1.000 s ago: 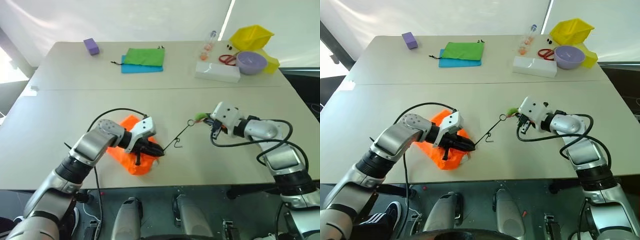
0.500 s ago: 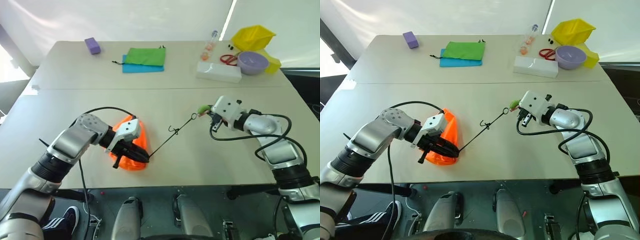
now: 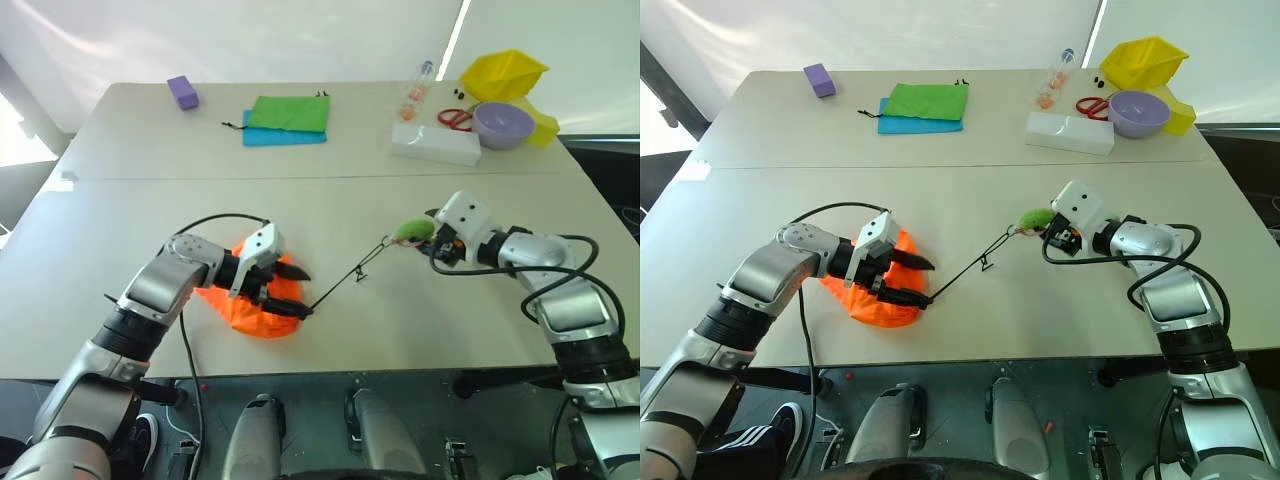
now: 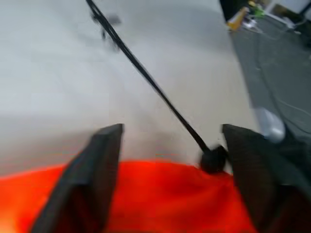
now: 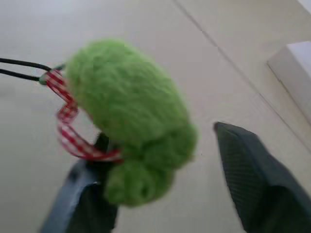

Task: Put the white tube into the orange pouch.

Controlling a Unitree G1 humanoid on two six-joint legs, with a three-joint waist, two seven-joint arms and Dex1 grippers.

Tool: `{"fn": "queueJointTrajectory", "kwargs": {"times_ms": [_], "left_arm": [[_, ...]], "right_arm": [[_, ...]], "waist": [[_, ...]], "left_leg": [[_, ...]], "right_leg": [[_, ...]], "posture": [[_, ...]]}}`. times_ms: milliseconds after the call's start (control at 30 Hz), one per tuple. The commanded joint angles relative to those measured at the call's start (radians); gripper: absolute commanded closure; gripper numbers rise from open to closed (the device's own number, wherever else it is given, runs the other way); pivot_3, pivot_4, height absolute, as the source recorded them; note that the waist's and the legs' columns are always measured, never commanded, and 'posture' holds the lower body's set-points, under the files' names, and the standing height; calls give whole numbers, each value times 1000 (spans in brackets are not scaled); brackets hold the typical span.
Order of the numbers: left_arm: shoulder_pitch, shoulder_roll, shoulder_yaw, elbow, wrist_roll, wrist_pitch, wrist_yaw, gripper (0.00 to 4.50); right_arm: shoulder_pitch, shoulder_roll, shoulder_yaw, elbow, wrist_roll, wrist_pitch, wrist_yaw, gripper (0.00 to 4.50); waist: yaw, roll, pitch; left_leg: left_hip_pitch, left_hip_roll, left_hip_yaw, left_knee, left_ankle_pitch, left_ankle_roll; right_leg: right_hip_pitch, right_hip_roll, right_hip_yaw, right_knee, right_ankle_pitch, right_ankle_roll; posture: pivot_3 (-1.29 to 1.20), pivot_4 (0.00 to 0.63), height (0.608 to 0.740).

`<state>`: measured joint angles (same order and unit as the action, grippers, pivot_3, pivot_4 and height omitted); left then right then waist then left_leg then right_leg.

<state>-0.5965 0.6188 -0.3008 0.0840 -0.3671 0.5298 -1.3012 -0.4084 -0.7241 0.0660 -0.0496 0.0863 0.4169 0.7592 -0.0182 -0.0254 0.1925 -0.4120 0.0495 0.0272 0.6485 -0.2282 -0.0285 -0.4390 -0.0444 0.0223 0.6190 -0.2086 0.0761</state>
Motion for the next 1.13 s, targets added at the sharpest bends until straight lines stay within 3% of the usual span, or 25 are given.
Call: {"fn": "queueJointTrajectory", "kwargs": {"times_ms": [33, 233, 300, 400, 500, 700, 800, 900, 1133], "left_arm": [[-20, 11, 99, 0, -57, -6, -13, 17], [-50, -5, 349, 190, -43, -191, 204, 17], [-26, 6, 380, 205, -46, -191, 222, 17], [28, 23, 403, 195, -33, -194, 243, 17], [94, 41, 442, 162, -35, -208, 277, 17], [182, 71, 518, 85, -83, -159, 322, 17], [265, 96, 580, 55, -77, -146, 372, 17], [319, 101, 631, 45, -84, -144, 412, 17], [409, 99, 694, 88, -72, -241, 413, 17]], "right_arm": [[12, -15, -8, -91, 30, -4, 47, 608], [113, -75, -149, -139, 112, -2, 102, 608], [144, -97, -189, -165, 192, 72, 149, 608], [193, -185, -171, -152, 142, 50, 192, 608], [239, -231, -179, -187, 206, 83, 277, 608], [187, -81, -279, -252, 450, 165, 247, 608], [262, 20, -294, -340, 515, 161, 194, 608], [363, 10, -243, -390, 468, 113, 222, 608], [400, -10, -218, -374, 459, 74, 246, 608]], "waist": [[0, 0, 0], [8, 0, 0], [7, 0, 0], [5, 0, 0], [3, 0, 0], [2, -1, 1], [2, -1, 0], [8, -1, 0], [4, -1, 0]], "left_leg": [[0, 0, 0, 0, 0, 0], [0, 0, 0, 1, 0, 0], [0, 0, 0, 1, 0, 0], [0, 0, 1, 0, 0, 0], [1, 0, 2, 0, 0, 0], [2, 2, 1, 0, 0, 0], [4, 2, 1, 0, 0, 0], [3, 1, 1, -2, 0, -1], [2, 1, 3, 0, -1, -1]], "right_leg": [[0, 1, 0, 1, 0, 0], [-1, 0, 0, 1, 0, 1], [0, 0, 0, 0, 0, 1], [1, -1, 0, 0, 0, 0], [1, -1, 0, 0, 0, 0], [0, 0, 0, 1, 0, 1], [2, 0, 0, 0, -1, 1], [2, -1, -1, -1, 0, 0], [3, -4, -1, -6, -1, 1]], "posture": [[0, 150, 740], [0, 150, 740], [0, 150, 740], [0, 150, 740], [0, 150, 740], [0, 150, 740], [0, 150, 740], [0, 150, 740], [0, 150, 740]]}}
